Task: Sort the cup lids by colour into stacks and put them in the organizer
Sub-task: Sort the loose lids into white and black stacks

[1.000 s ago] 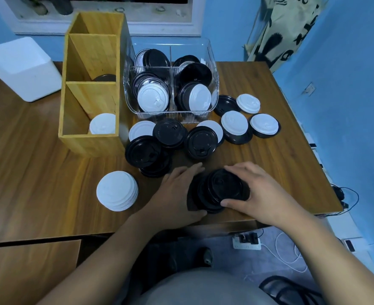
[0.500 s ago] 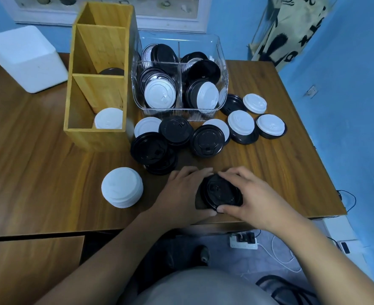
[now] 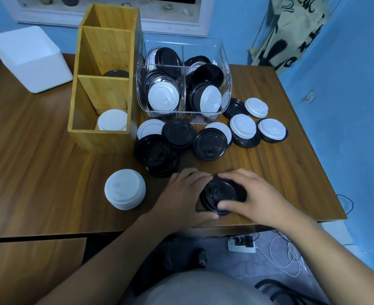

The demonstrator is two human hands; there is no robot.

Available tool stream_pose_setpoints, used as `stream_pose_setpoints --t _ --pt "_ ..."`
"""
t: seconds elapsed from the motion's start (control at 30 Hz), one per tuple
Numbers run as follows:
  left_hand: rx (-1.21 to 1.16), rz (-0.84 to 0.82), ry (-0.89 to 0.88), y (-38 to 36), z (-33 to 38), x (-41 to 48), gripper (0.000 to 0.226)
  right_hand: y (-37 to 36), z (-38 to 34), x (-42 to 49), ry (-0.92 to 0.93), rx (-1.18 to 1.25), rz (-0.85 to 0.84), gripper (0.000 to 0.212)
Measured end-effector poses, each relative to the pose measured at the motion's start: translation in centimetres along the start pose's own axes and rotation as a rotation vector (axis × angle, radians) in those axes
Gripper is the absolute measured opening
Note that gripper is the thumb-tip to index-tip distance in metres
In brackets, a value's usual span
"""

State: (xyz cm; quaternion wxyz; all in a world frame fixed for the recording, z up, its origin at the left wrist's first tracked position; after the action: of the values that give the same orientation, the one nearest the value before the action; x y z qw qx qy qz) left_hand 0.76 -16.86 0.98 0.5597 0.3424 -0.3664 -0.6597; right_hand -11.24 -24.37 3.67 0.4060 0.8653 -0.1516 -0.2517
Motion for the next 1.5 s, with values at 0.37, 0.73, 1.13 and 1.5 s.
stream_pose_setpoints --t 0.37,0.73,1.13,1.5 --pt "-0.036 0.036 0.061 1.3 -1.3 -1.2 0.085 7.2 2.7 6.7 -0.279 0.263 0.538 0.025" --pt "-0.032 0.048 0.053 1.5 -1.3 -1.2 0.085 6.3 6.4 -2.1 -0.070 0.242 0.707 0.028" --pt "-0.026 0.023 0.073 1.3 -1.4 -0.9 0.088 5.0 7.0 -2.8 -0.181 0.093 0.392 0.045" --pt "-0.018 0.024 0.081 1.1 -1.5 -0.7 0.091 4.9 1.1 -2.1 -0.018 0.008 0.370 0.065"
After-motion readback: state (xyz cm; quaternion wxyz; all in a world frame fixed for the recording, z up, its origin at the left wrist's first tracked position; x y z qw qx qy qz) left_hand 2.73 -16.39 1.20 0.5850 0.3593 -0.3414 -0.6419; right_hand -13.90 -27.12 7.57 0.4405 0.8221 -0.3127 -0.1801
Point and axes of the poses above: each hand's wrist, its own x-axis towards the middle knuckle, its own y-axis out of the back of the hand, z = x × y, the point moved 10 cm from there along x, towards the middle knuckle, and after that the axes turned 12 degrees about -z, right-handed, at the moved point
